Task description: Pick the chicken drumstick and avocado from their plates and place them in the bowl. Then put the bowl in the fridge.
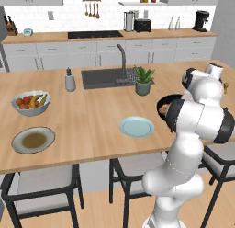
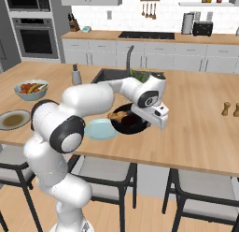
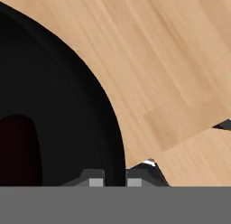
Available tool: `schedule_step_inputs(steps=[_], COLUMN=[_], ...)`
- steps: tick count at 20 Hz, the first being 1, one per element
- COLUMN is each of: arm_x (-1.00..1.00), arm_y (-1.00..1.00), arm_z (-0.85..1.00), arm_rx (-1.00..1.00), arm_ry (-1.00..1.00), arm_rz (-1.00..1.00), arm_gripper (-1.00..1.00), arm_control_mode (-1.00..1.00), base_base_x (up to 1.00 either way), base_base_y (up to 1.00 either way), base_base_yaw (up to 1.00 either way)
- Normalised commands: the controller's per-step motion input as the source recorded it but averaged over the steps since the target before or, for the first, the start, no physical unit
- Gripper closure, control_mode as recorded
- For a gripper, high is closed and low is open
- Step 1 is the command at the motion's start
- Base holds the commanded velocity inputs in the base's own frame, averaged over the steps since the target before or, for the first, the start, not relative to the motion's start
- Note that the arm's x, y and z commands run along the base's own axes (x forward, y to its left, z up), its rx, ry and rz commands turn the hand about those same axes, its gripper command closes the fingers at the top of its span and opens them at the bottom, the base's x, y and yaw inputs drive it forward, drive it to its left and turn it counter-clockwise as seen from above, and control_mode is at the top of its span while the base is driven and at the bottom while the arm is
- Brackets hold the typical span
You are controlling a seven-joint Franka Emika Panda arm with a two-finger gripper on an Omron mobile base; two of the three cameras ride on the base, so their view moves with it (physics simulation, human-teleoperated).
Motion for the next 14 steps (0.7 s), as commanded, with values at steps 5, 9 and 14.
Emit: schedule_step_inputs(steps=[5,9,14], arm_x=[-0.58,-0.19,-0.51], arm_y=[0.34,0.36,0.6], arm_z=[0.2,0.16,0.28], arm_rx=[0.0,0.03,0.06], arm_ry=[-0.03,0.0,0.0], arm_rz=[-0.07,-0.06,-0.07], arm_gripper=[1.0,1.0,1.0], arm_control_mode=[-1.0,-1.0,-1.0], base_base_x=[0.0,0.0,0.0], base_base_y=[0.0,0.0,0.0], base_base_yaw=[0.0,0.0,0.0])
